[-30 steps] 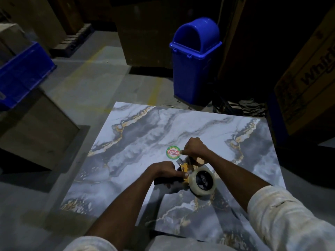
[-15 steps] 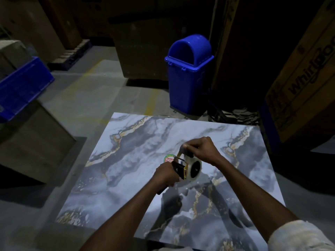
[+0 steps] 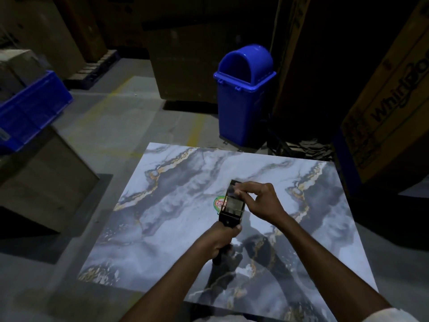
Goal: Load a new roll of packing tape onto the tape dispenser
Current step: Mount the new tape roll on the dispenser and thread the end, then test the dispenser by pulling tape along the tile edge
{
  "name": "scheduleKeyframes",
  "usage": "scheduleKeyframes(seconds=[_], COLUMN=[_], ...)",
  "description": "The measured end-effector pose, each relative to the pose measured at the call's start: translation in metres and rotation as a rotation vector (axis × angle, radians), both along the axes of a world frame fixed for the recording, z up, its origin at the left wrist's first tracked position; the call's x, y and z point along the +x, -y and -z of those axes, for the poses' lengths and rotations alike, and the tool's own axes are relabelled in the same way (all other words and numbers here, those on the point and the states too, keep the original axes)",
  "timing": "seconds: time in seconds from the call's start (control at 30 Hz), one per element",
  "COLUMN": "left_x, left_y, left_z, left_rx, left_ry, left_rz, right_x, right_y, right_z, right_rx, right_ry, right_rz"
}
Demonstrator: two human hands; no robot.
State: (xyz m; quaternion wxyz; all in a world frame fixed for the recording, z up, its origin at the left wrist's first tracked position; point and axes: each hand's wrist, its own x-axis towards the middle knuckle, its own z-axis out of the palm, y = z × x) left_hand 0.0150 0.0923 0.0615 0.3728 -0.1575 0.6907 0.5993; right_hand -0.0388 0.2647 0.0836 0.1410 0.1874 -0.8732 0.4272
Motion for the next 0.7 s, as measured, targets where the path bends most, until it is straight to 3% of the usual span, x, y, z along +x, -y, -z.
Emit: scheduleKeyframes(seconds=[0.2, 0.47, 0.7], left_x=[0.006, 0.006, -0.007], left_y=[0.008, 0.012, 0.013], left_z=[0.013, 0.025, 0.032], left_rx=[-0.069, -0.124, -0.107], left_ry=[-0.143, -0.182, -0.099], left_rz=[0.019, 0.038, -0.041], right_x=[0.022, 0.031, 0.031], right_y=[0.019, 0.026, 0.029], right_z=[0.003, -0.001, -0.03], right_rx=[0.045, -0.005, -0.016], right_ry=[-0.274, -0.286, -0.366], right_rz=[0.025, 0.138, 0.117])
